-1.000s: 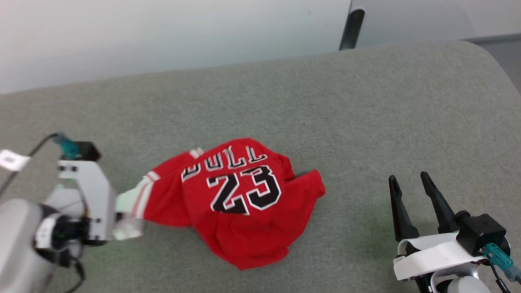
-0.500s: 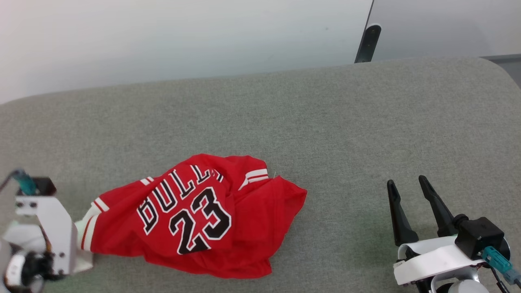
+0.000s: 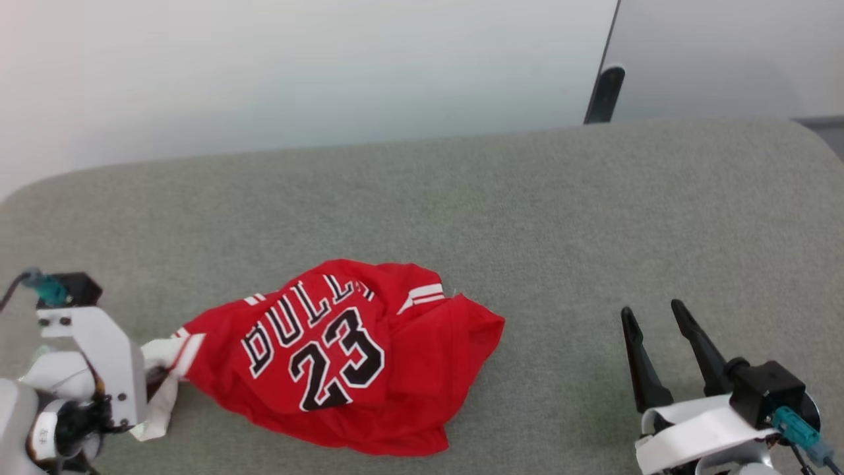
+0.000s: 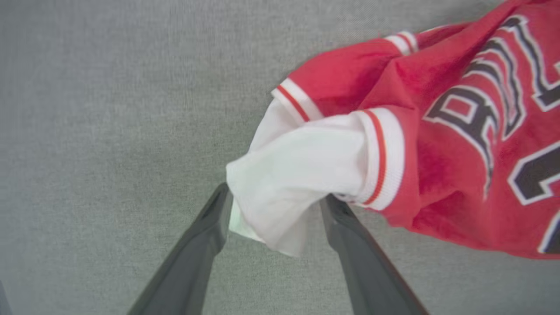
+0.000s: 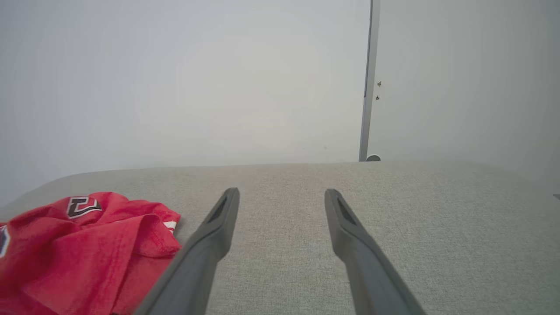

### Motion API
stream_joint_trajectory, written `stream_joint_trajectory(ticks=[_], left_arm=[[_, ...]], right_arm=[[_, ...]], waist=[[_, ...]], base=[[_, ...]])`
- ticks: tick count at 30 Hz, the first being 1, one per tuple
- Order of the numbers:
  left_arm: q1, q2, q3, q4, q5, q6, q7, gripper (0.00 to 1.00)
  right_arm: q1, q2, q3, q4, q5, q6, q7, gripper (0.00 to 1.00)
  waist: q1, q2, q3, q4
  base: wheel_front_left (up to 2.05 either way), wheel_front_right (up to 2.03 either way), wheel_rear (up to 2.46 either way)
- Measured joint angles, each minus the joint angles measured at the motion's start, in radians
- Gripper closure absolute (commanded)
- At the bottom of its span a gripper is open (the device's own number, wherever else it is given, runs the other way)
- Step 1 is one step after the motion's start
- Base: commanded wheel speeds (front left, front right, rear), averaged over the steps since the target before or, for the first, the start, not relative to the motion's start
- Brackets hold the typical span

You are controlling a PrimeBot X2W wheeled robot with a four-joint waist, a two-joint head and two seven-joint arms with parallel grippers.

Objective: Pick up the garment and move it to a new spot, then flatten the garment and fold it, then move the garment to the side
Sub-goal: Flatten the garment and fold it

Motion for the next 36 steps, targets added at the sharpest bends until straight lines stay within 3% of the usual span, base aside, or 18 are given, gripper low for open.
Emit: stream_joint_trajectory(ticks=[6,13,22,29,36], left_arm=[[0.039,-0.016,0.018,-0.112,0.001,-0.023,-0.116,0.00],[0.133,-0.045,0.062,-0.195,0.023,-0.014,-0.301,0.00],[0.277,-0.119,0.093,-0.259,0.089,-0.023,-0.640,0.00],[0.352,-0.188,0.105,-0.231,0.148,-0.014,-0.888,0.00],[0.386,-0.238,0.082,-0.172,0.190,-0.012,-1.016,0.00]], right_arm=[[0.021,-0.026,0.028,0.016,0.023,0.000,0.010,0.00],[0.016,-0.050,0.060,0.009,0.051,0.000,0.051,0.00],[-0.015,-0.080,0.087,0.003,0.091,0.000,0.141,0.00],[-0.060,-0.122,0.105,0.023,0.137,0.000,0.311,0.00],[-0.106,-0.151,0.102,0.085,0.176,0.000,0.545,0.00]], waist=[[0.0000,0.0000,-0.051,0.044],[0.0000,0.0000,-0.092,0.126],[0.0000,0.0000,-0.135,0.232],[0.0000,-0.0001,-0.154,0.315],[0.0000,0.0000,-0.162,0.394]], base=[[0.00,0.00,0.00],[0.00,0.00,0.00],[0.00,0.00,0.00],[0.00,0.00,0.00],[0.00,0.00,0.00]])
